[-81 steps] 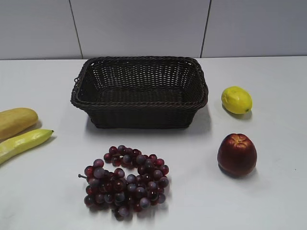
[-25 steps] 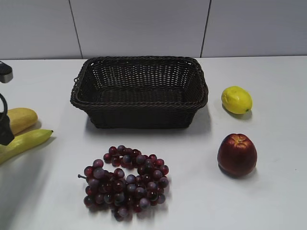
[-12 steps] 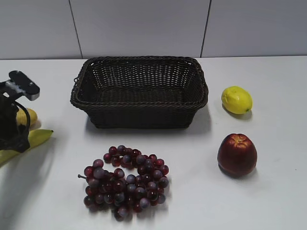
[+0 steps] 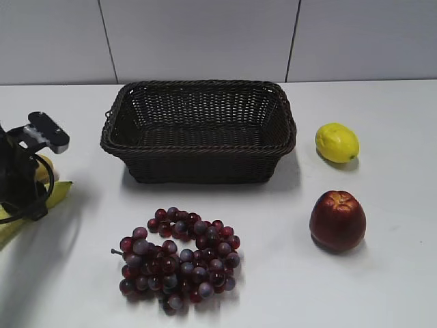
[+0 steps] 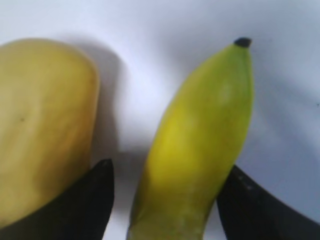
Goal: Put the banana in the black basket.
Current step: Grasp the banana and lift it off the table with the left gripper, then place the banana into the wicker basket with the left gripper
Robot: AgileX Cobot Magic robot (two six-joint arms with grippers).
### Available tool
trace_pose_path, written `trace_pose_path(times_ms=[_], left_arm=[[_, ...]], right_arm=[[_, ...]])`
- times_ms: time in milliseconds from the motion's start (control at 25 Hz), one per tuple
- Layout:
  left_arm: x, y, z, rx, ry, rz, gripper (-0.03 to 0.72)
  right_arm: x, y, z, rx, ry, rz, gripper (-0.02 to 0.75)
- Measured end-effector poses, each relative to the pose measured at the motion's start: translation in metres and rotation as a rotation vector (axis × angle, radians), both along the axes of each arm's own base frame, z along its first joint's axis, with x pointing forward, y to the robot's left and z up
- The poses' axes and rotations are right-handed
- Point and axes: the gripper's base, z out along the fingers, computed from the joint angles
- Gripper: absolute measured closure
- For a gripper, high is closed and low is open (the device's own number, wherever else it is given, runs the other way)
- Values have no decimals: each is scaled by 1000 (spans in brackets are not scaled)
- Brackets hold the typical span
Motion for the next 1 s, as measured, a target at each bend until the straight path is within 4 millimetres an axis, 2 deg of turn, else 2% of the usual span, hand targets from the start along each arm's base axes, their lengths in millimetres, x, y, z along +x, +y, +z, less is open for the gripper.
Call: trace_pose_path(times_ms=[120, 200, 320, 480, 600, 640, 800, 1000], left_arm=[[0, -6, 5, 5, 45, -18, 290], [2, -11, 18, 5, 45, -35, 290], [9, -22, 56, 1, -10, -72, 290], [22, -42, 121, 14, -177, -162, 290], [35, -68, 162, 38, -329, -328, 290], [39, -77, 170, 45, -365, -381, 290], [59, -127, 183, 58, -480, -573, 290], [76, -191, 158, 107, -577, -793, 290]], right_arm=[[0, 0, 0, 0, 0, 0, 439], [0, 0, 0, 0, 0, 0, 439], [0, 0, 0, 0, 0, 0, 439], [0, 0, 0, 0, 0, 0, 439], [0, 0, 0, 0, 0, 0, 439], [0, 0, 0, 0, 0, 0, 439], [0, 0, 0, 0, 0, 0, 439], [0, 0, 0, 0, 0, 0, 439]])
